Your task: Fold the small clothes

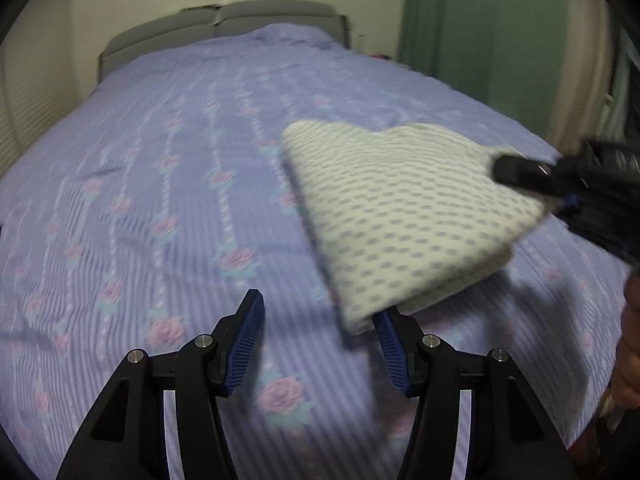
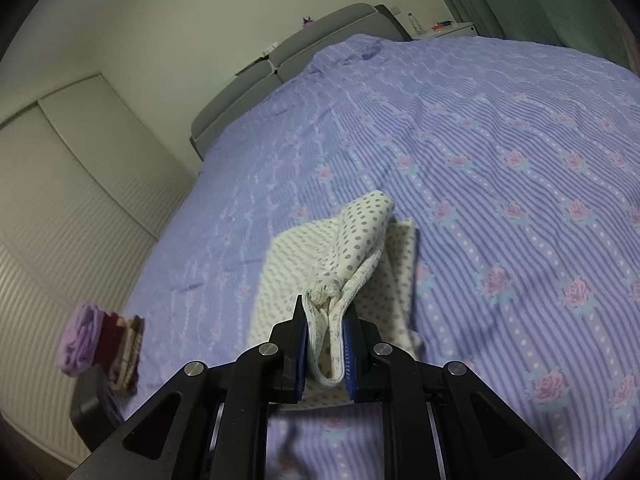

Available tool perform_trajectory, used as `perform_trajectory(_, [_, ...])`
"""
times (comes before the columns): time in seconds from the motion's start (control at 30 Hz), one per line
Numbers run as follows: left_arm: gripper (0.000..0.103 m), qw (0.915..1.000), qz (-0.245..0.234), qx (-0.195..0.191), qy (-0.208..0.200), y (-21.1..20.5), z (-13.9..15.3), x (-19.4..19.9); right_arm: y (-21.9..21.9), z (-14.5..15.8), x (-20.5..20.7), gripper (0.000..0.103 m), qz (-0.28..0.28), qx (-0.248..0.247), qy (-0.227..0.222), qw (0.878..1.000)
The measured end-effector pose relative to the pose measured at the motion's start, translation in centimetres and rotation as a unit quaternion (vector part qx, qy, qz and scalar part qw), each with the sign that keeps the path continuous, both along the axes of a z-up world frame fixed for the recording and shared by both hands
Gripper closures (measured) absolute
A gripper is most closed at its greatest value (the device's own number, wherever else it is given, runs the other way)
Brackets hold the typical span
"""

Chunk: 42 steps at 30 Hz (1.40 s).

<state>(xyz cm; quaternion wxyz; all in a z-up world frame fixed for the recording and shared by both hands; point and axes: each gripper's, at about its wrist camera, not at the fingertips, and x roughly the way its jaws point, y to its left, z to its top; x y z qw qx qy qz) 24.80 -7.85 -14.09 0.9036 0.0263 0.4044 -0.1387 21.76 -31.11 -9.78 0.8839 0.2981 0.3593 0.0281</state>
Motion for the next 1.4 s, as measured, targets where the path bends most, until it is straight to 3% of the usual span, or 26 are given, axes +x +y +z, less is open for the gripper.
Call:
perform_trajectory(0.17, [0.045,0.9988,0.033,-0.027,0.023,1.6,-0.9,-0.2,-0.9,-2.8,-0.4,0.087,-0.006,0.004,0.032,0.999])
perform_trajectory(0.47, [0.045,0.9988,0.035,-0.023,0.026,1.2,-1.1,-0.8,-0.9,-4.5,-0.3,0.085,-0.009,-0.018,0.042,0.999])
perform_trajectory(0.57, [0.044,0.999,0.024,-0.018,0.033,1.2,-0.8,-1.3,-0.8,-4.6,-0.5,0.074,-0.012,-0.027,0.047,0.998])
perform_trajectory(0.63, [0.041,0.9991,0.015,-0.019,0.034,1.5,-0.3,-1.9,-0.7,-4.2,-0.8,0.046,-0.032,-0.056,0.053,0.996])
perform_trajectory(0.7, [0.04,0.9994,0.011,-0.017,0.027,2.0,0.3,-3.1,-0.9,-3.7,-1.5,0.043,-0.053,-0.07,0.053,0.995])
perform_trajectory(0.8, [0.038,0.9999,0.0,-0.006,0.013,2.4,1.5,-4.2,-1.4,-3.0,-3.0,0.039,-0.074,-0.045,0.046,0.995])
perform_trajectory(0.93, [0.028,0.9997,-0.006,0.021,-0.013,2.0,3.4,-4.8,-0.8,-2.2,-5.5,0.029,-0.081,-0.017,0.028,0.996])
perform_trajectory(1.0, [0.023,0.9997,-0.008,0.011,-0.02,2.0,4.5,-4.7,-0.3,-2.4,-6.1,0.027,-0.081,0.002,0.027,0.996])
perform_trajectory(1.2, [0.019,0.9994,-0.015,-0.002,-0.03,1.5,6.2,-4.0,1.4,-4.9,-5.3,0.027,-0.06,0.068,0.038,0.995])
perform_trajectory(1.4, [0.019,0.9992,-0.024,-0.003,-0.033,1.6,6.2,-3.8,1.8,-7.9,-3.8,0.027,-0.06,0.163,0.04,0.984])
